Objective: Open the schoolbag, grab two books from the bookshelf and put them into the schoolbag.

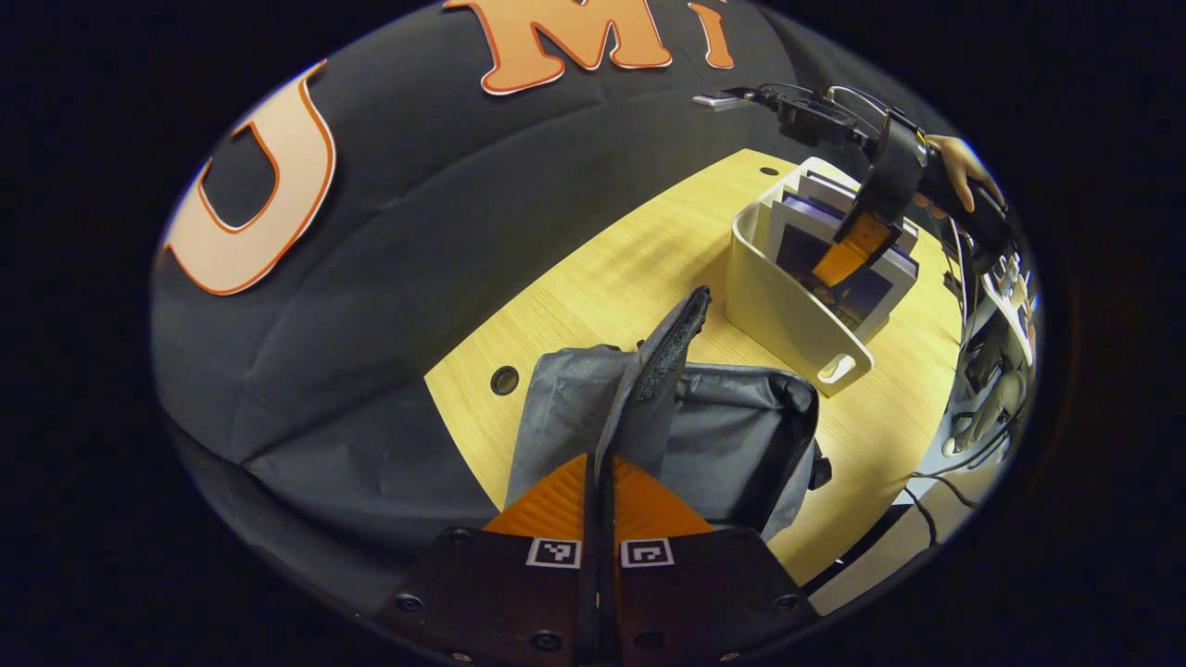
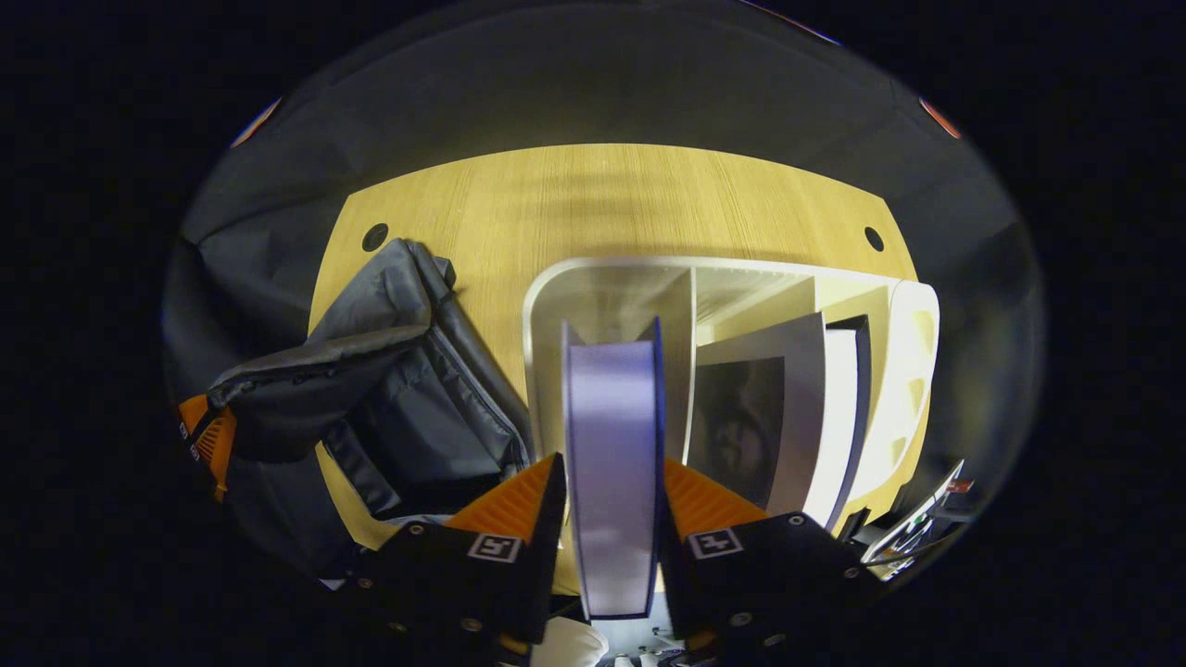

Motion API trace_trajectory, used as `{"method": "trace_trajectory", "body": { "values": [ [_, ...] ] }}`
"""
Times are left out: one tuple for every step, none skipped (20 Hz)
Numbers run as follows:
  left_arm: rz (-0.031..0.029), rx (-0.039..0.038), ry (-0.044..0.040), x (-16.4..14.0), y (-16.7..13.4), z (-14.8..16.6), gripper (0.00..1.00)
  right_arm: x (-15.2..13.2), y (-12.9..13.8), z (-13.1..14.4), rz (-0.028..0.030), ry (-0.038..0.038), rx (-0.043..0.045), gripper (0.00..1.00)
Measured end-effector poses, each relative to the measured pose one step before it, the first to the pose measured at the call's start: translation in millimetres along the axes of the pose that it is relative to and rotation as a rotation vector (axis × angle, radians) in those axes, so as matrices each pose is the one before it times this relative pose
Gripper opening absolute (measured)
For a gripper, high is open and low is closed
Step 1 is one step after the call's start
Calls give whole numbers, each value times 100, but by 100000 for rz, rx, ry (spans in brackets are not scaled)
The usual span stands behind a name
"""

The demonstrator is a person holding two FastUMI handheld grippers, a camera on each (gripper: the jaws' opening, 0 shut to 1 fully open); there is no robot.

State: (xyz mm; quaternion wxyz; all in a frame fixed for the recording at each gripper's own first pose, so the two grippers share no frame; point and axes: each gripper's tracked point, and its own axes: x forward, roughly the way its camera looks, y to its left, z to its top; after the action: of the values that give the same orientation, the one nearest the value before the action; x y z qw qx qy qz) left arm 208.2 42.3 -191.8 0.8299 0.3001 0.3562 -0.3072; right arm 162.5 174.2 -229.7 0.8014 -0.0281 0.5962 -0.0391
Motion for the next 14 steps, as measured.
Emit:
{"method": "trace_trajectory", "body": {
  "values": [
    [-26, 450, -211, -168, 56, 61, 1, -408, 19, 59, 97, -1033, 44, 40],
    [-186, 633, -373, -141, 99, 147, 2, -608, -80, 83, -382, -1516, 653, 39],
    [-337, 705, -321, -61, 82, -81, 2, -804, -148, 81, -522, -1227, 264, 38],
    [-168, 741, -270, -179, 1, 79, 1, -997, -309, 125, -894, -2102, -75, 37],
    [-289, 683, -466, -200, -22, 108, 2, -1115, -429, 404, -1553, -2968, 405, 37],
    [-289, 305, -457, -216, -3, 115, 2, -1402, -391, 253, -727, -2292, -217, 37],
    [-58, -23, -298, -163, 158, 130, 2, -1468, -295, 247, 184, -2292, 772, 46],
    [-309, 291, -535, -41, -10, 89, 1, -1552, 100, 256, 879, -2432, 2056, 37],
    [-297, 482, -480, -10, -33, -52, 1, -1731, 251, 542, 2184, -3172, 1601, 36],
    [-230, 494, -181, -83, 75, -2, 1, -1636, 172, 655, 2256, -3405, 1610, 36],
    [-454, 593, -183, -151, 10, -58, 1, -1738, 72, 423, 1872, -3827, 1940, 36],
    [-428, 573, -78, -182, 12, 86, 2, -1726, 169, 395, 2225, -3590, 1060, 35],
    [-223, 81, -2, -209, -11, 54, 1, -1603, 315, 402, 2113, -3679, 1480, 36],
    [-703, 40, -172, -257, -11, 141, 1, -1697, 368, 215, 2565, -3559, 2333, 36]
  ]
}}
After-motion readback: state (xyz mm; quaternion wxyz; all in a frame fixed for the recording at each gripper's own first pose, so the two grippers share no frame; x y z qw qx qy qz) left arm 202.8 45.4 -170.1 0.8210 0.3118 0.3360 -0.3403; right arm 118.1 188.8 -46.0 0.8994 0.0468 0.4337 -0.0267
